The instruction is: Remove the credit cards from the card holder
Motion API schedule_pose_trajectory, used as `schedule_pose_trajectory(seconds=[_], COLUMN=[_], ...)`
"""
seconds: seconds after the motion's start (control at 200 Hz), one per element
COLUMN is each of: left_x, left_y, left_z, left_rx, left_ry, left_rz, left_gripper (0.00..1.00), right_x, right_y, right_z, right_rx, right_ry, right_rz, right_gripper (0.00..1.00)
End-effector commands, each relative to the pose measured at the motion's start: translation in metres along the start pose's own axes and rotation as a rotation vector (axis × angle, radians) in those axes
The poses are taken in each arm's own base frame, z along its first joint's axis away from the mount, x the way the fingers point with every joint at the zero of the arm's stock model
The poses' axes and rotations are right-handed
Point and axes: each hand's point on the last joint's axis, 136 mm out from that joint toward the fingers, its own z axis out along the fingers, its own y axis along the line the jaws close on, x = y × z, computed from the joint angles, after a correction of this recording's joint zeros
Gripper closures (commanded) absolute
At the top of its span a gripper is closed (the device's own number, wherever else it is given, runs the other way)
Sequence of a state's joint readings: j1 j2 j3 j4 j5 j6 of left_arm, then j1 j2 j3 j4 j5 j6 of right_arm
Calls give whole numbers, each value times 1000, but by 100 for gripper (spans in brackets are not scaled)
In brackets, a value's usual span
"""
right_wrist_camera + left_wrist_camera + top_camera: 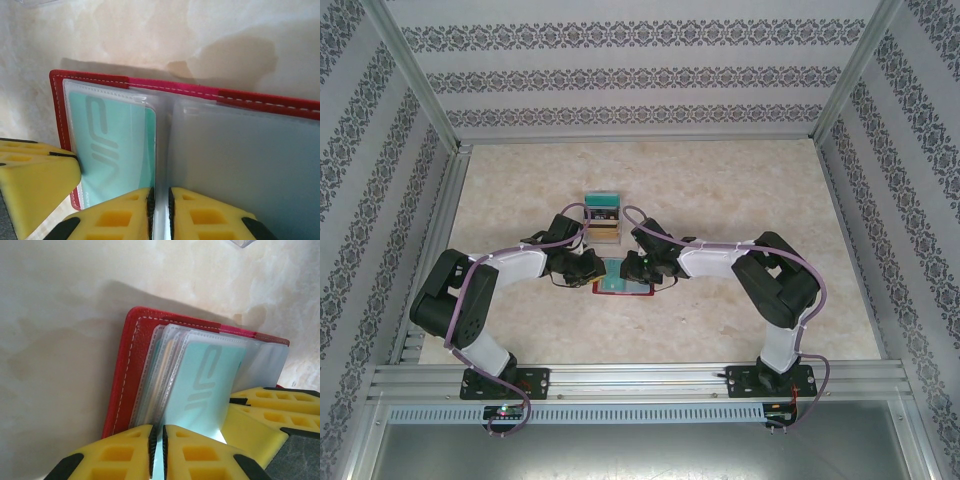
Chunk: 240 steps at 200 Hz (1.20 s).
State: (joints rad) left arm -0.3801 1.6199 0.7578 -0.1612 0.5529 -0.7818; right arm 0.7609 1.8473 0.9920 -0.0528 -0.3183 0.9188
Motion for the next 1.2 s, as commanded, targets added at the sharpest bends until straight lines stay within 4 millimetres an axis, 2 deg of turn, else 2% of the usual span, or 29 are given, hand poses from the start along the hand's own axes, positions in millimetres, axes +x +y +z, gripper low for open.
schedule_pose_trajectory(seconds=[0.0,0.245,0.375,0.445,0.61,0.809,1.089,1.194], left_x=[12,12,13,12,13,10,8,7], left_y=[14,13,14,16,26,31,26,21], left_z=[9,10,9,9,6,2,0,-2], left_rx=[-55,-56,-61,-75,-123,-144,-131,-116], left_ry=[49,53,53,49,38,26,24,20], left_rz=[-6,-5,-7,-11,-24,-30,-18,-6], left_gripper=[84,85,85,89,95,96,96,93], right_x=[1,4,3,2,-1,-2,-2,-2], right_y=[4,4,1,-2,-12,-27,-33,-33], right_z=[8,10,9,6,-5,-17,-31,-35], right_rx=[-45,-66,-66,-62,-50,-39,-44,-51], right_ry=[20,27,24,14,-11,-31,-50,-57], right_rz=[16,25,34,37,48,65,60,53], right_gripper=[79,81,97,100,100,100,100,100])
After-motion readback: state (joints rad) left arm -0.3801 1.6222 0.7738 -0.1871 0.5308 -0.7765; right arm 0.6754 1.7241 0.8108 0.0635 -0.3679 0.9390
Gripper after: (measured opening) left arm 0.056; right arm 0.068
